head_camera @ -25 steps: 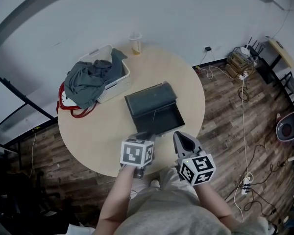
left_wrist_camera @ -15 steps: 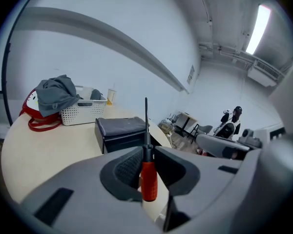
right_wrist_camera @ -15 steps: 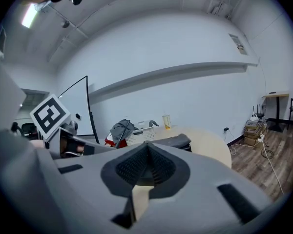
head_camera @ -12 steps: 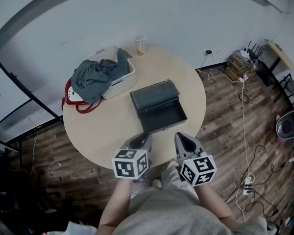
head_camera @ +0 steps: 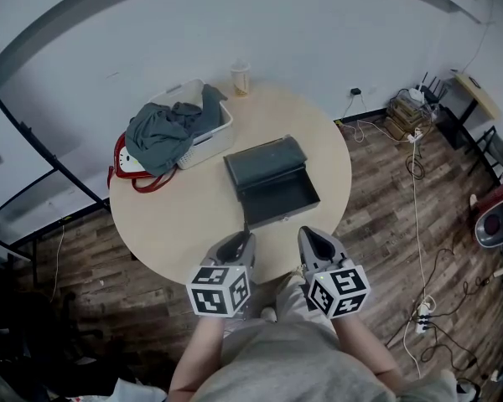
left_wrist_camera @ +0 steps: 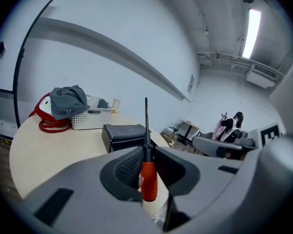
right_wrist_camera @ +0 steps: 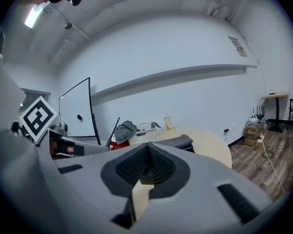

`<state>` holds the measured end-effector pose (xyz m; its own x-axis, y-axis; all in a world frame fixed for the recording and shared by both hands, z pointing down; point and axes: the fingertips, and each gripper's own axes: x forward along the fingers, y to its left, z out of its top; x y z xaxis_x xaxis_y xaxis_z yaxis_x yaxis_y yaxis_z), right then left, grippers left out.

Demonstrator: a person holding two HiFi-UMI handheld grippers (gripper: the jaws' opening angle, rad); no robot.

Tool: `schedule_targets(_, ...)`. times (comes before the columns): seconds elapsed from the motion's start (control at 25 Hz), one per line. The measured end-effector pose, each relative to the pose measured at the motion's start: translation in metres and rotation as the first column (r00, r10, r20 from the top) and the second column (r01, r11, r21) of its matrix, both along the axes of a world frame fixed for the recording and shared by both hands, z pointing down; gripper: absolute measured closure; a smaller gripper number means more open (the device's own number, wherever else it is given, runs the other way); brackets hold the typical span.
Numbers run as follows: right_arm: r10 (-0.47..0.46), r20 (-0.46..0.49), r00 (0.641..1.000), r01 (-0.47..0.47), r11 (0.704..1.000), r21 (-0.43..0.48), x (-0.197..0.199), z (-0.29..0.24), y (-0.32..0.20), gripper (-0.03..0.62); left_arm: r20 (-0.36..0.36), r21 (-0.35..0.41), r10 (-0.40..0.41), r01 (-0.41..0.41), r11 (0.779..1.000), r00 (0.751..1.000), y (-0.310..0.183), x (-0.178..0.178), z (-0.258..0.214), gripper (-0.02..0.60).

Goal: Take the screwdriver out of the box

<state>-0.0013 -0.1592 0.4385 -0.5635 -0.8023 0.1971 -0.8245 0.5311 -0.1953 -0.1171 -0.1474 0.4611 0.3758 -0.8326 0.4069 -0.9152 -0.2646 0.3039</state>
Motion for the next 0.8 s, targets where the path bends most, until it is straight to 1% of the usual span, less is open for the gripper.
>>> schedule_targets(0.2, -0.006, -0.001, 1.000, 0.006, 1.000, 0.001, -0.0011, -0.0015, 0.0023, 0.594, -0.007, 0.003, -0.004, 0.004, 1.000, 1.000, 0.0008, -0.0013, -0.0006, 0.514)
schedule_targets(0.4, -0.009, -0.027, 1.000, 0.009, 1.000, 0.000, -0.0034, 0.0006, 0.0033, 0.594, -0.007, 0.006, -0.013, 0.013, 1.000, 1.000, -0.0015, -0.0060, 0.0011, 0.514)
schedule_targets(0.8, -0.009, -0.016, 1.000, 0.009, 1.000, 0.001, -0.0018, -0.0015, 0.0012, 0.594, -0.016, 0.009, -0.020, 0.020, 1.000, 1.000, -0.0061, -0.0059, 0.0008, 0.514)
